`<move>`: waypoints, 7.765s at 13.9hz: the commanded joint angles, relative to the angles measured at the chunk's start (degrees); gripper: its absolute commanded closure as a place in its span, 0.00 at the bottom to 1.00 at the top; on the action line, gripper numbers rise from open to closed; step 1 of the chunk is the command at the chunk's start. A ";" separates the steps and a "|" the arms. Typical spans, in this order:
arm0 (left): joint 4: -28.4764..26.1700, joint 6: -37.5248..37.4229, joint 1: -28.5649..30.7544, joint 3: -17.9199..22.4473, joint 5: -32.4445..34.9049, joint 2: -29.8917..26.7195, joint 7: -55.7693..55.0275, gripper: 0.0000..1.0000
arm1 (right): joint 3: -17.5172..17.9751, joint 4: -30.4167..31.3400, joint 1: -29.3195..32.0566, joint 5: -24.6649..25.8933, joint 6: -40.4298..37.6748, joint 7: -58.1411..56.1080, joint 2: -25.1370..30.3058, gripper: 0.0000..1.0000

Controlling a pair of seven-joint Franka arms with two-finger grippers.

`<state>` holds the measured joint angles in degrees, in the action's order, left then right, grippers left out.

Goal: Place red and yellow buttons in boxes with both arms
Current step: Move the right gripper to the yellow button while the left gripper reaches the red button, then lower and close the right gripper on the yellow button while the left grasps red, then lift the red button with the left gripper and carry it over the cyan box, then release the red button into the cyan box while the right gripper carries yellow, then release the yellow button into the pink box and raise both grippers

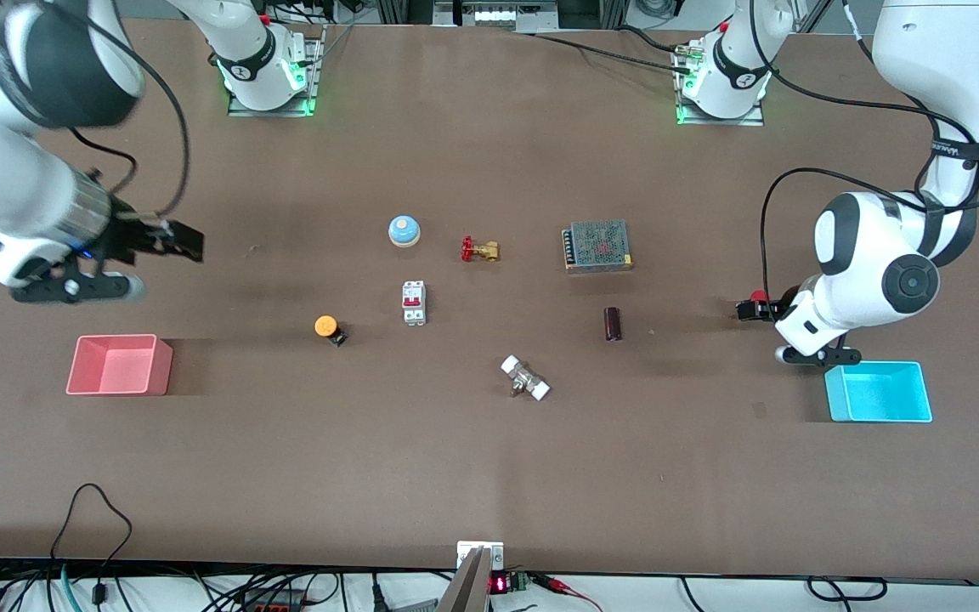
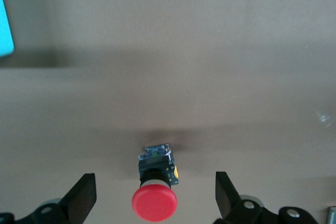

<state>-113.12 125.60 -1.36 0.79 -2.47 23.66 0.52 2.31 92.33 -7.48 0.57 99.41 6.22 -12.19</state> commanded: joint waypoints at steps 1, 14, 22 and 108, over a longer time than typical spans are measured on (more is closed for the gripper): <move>-3.42 0.87 0.31 0.09 -0.34 -2.83 0.97 0.00 | 0.15 9.24 -1.57 0.74 12.52 2.21 0.58 0.00; -6.33 5.53 1.63 0.09 -5.95 0.95 -1.49 0.00 | 6.12 20.43 -5.09 5.14 36.45 18.82 -7.93 0.00; -6.24 5.97 1.54 0.09 -7.11 2.01 -0.70 0.11 | 6.04 20.34 -5.18 6.80 43.23 18.74 -13.12 0.00; 22.59 -27.51 1.71 4.06 -2.98 -15.83 -0.96 0.00 | -10.66 11.99 14.60 -15.77 45.08 -51.22 -20.86 0.32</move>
<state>-88.52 99.05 0.79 5.95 -6.50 10.17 1.22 -8.79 105.07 6.84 -13.46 144.15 -43.44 -32.59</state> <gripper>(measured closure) 0.000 0.383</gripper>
